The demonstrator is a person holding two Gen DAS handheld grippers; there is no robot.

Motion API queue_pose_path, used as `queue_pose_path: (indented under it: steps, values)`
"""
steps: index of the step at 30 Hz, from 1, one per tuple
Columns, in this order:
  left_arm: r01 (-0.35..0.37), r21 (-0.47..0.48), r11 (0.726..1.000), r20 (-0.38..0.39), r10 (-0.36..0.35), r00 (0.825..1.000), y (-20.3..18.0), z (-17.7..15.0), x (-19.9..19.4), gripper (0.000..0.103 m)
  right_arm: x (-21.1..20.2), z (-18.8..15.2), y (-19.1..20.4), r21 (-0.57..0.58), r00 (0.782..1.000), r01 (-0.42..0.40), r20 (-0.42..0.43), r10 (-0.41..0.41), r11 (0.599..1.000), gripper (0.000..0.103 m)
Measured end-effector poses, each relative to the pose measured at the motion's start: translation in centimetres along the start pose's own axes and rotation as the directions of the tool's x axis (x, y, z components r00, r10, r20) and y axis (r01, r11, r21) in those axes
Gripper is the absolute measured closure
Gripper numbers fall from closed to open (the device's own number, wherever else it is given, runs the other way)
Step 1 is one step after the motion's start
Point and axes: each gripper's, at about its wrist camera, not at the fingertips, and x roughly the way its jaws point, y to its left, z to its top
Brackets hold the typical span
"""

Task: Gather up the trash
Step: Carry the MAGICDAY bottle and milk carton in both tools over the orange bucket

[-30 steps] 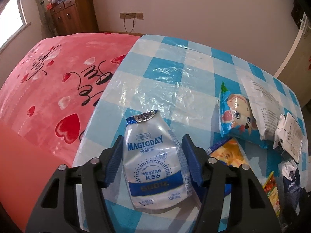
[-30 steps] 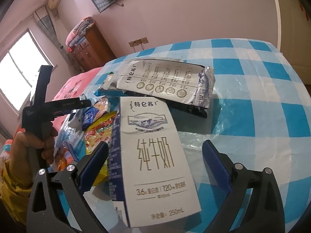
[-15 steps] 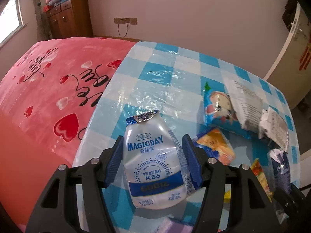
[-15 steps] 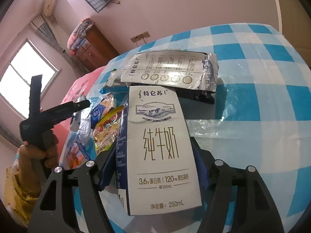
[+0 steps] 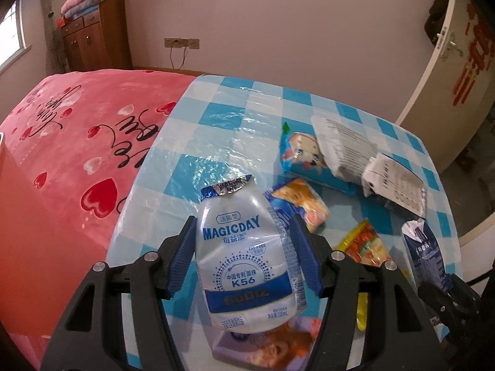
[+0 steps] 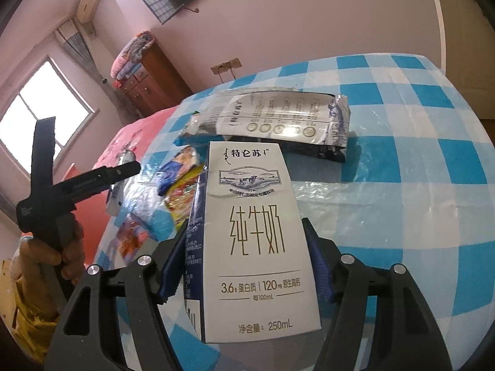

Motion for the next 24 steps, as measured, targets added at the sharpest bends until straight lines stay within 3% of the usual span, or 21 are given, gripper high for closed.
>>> queue_pose_path:
  steps: [24]
  values:
    - [0.054,0.067,0.996,0.107,-0.061,0.992,0.0,-4.2,-7.9,0.041,-3.5,-1.4,5.3,-0.065,0.999,-0.021,0.027,0.023,0.998,0.035]
